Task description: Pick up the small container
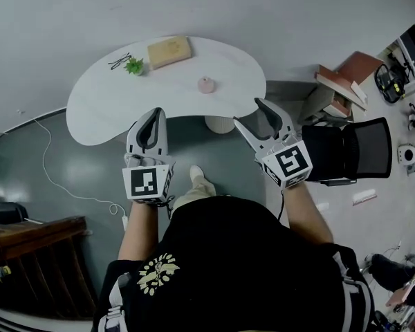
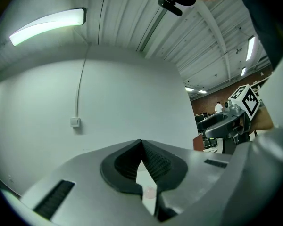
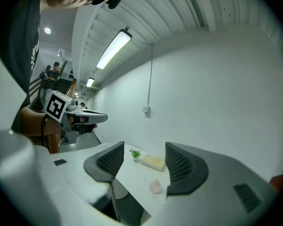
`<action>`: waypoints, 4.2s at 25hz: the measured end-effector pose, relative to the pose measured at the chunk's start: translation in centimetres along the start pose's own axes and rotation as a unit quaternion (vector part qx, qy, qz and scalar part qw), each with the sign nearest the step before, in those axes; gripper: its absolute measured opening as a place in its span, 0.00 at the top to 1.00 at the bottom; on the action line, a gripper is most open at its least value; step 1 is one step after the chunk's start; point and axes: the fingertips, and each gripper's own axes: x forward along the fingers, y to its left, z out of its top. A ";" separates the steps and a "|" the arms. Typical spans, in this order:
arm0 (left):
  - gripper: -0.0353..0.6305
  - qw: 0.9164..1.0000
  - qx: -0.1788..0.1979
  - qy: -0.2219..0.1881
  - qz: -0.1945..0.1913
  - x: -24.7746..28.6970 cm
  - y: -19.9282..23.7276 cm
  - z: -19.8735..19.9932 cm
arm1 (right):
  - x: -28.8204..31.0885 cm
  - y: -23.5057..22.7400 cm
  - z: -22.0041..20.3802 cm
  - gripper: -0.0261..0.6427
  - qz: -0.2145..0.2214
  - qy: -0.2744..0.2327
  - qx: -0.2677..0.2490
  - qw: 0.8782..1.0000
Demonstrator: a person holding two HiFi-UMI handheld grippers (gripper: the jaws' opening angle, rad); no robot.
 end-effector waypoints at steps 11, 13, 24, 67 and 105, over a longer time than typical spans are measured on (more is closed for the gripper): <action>0.92 1.000 -0.012 -0.004 -0.006 6.1 6.3 -1.3 | 9.3 -1.7 2.3 0.57 0.009 0.006 -0.013 1.000; 0.92 1.000 -0.014 -0.004 -0.007 7.2 7.7 -1.5 | 11.0 -1.9 2.9 0.57 0.009 0.007 -0.013 1.000; 0.92 0.999 -0.016 -0.015 -0.035 12.9 13.2 -3.0 | 17.6 -3.4 1.8 0.57 -0.010 0.028 -0.006 1.000; 0.92 0.984 -0.062 0.164 -0.025 26.5 9.1 -24.3 | 33.2 -8.3 -30.9 0.70 0.132 0.178 0.003 0.975; 0.92 0.992 -0.030 0.121 -0.032 24.8 10.2 -19.1 | 31.5 -9.0 -24.5 0.73 0.098 0.182 0.032 0.978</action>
